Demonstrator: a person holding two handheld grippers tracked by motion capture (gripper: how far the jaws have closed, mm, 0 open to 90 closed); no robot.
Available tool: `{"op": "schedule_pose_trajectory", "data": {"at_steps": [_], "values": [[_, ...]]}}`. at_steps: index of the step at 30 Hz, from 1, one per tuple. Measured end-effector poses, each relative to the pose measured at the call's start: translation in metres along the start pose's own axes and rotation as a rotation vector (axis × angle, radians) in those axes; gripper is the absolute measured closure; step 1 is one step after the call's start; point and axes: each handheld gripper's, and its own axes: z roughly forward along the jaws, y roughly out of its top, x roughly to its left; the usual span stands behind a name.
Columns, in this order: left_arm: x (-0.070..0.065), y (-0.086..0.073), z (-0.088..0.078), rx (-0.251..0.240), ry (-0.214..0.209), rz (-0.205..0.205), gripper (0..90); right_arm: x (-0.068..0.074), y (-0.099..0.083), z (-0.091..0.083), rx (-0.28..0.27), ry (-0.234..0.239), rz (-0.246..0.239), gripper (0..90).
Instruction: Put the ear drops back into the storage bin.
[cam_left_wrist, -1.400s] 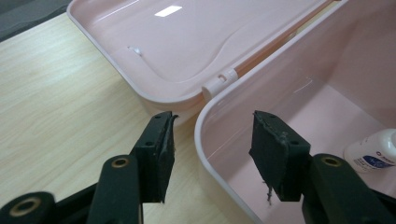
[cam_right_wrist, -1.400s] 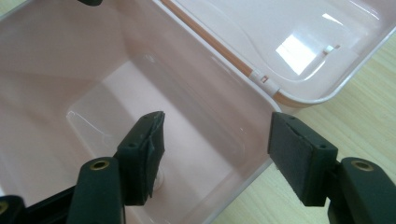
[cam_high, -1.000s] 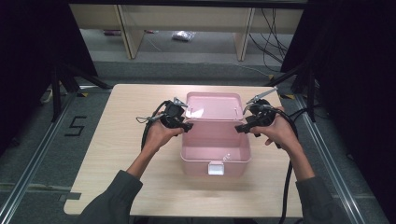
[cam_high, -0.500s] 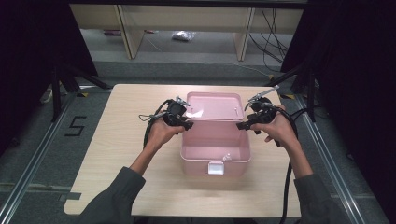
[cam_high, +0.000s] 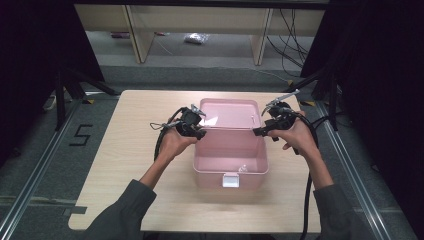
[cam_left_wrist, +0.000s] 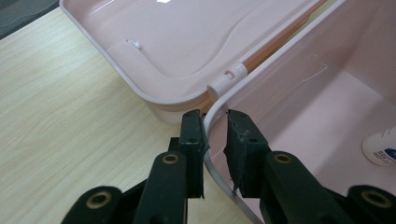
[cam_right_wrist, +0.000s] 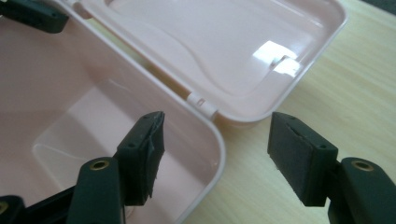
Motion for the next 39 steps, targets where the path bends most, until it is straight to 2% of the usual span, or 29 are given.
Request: {"op": "schedule_pose_trajectory", "data": {"at_steps": [4,8,9,13,14,16,17,19,21,22,24,27,30,32,33,34,35,36,39], "values": [[-0.001,-0.001,-0.001,0.000,0.002,0.000,76.5,-0.002,0.004,-0.001,-0.006,-0.031,0.001,37.3],[-0.002,-0.003,-0.002,-0.011,0.001,0.002,76.8,-0.005,0.007,-0.002,-0.022,-0.038,0.036,37.7],[-0.002,-0.004,-0.002,-0.010,-0.003,-0.001,76.8,-0.007,0.008,-0.001,-0.028,-0.041,0.030,37.5],[-0.002,-0.005,-0.003,-0.013,-0.010,-0.004,77.2,-0.012,0.009,0.001,-0.061,-0.050,0.089,37.3],[-0.002,-0.005,-0.003,-0.012,-0.010,-0.004,77.3,-0.014,0.010,0.003,-0.075,-0.060,0.085,37.5],[-0.002,-0.005,-0.004,-0.013,-0.009,-0.006,77.4,-0.020,0.013,0.006,-0.078,-0.066,0.101,38.0],[-0.002,-0.005,-0.004,-0.012,-0.009,-0.006,77.4,-0.021,0.014,0.008,-0.074,-0.070,0.126,38.7],[-0.002,-0.006,-0.004,-0.014,-0.006,-0.006,77.4,-0.026,0.017,0.012,-0.081,-0.088,0.111,39.9],[-0.002,-0.005,-0.004,-0.013,-0.007,-0.003,77.4,-0.029,0.019,0.016,-0.081,-0.087,0.146,41.1],[-0.002,-0.005,-0.003,-0.015,-0.007,-0.004,77.3,-0.032,0.020,0.017,-0.090,-0.096,0.132,42.4],[-0.002,-0.005,-0.003,-0.015,-0.006,0.001,77.3,-0.034,0.021,0.021,-0.089,-0.095,0.177,43.7],[-0.003,-0.006,-0.003,-0.027,-0.007,-0.013,77.4,-0.040,0.021,0.029,-0.085,-0.111,0.173,44.6],[-0.003,-0.006,-0.003,-0.027,-0.003,-0.007,77.4,-0.042,0.022,0.033,-0.075,-0.115,0.171,45.3],[-0.003,-0.006,-0.003,-0.029,-0.001,-0.004,77.4,-0.043,0.022,0.038,-0.096,-0.117,0.183,45.7],[-0.003,-0.006,-0.003,-0.028,-0.002,-0.005,77.3,-0.044,0.023,0.037,-0.085,-0.117,0.183,45.9],[-0.003,-0.006,-0.003,-0.030,-0.003,-0.007,77.4,-0.043,0.023,0.040,-0.106,-0.127,0.188,46.1],[-0.003,-0.007,-0.003,-0.030,-0.005,-0.007,77.4,-0.044,0.025,0.040,-0.079,-0.115,0.200,46.1],[-0.003,-0.007,-0.003,-0.033,-0.007,-0.008,77.4,-0.045,0.025,0.043,-0.106,-0.131,0.199,46.0],[-0.003,-0.007,-0.004,-0.026,-0.004,0.009,77.4,-0.049,0.026,0.048,-0.086,-0.131,0.204,46.1]]}}
